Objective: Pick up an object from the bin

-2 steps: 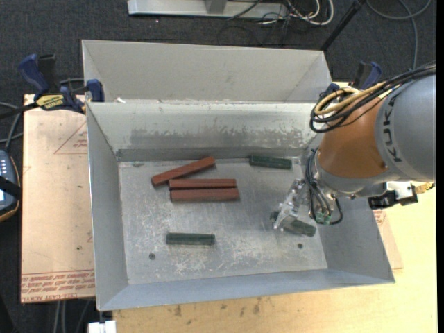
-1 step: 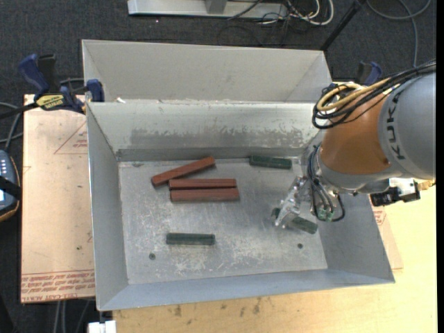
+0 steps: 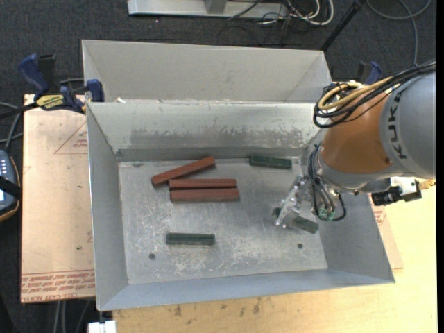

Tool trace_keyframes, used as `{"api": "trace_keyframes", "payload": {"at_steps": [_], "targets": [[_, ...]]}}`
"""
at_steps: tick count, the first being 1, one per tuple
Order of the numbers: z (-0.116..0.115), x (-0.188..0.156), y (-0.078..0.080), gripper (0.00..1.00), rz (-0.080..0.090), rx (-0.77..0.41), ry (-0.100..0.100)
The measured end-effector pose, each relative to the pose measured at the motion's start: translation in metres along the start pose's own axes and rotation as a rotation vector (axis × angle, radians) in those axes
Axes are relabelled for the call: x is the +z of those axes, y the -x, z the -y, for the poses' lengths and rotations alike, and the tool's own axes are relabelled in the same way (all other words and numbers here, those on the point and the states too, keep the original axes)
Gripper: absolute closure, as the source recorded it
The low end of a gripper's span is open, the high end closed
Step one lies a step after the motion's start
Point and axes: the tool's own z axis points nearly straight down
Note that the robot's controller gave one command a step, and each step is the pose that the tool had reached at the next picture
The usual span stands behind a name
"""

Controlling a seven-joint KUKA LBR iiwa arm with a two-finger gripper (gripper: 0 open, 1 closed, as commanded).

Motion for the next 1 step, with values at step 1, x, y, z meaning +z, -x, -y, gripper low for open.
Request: {"api": "trace_keyframes", "payload": {"at_steps": [1], "targets": [[0.0000,-0.0043,-0.0004,1.00,-0.003,-0.001,-0.001]]}}
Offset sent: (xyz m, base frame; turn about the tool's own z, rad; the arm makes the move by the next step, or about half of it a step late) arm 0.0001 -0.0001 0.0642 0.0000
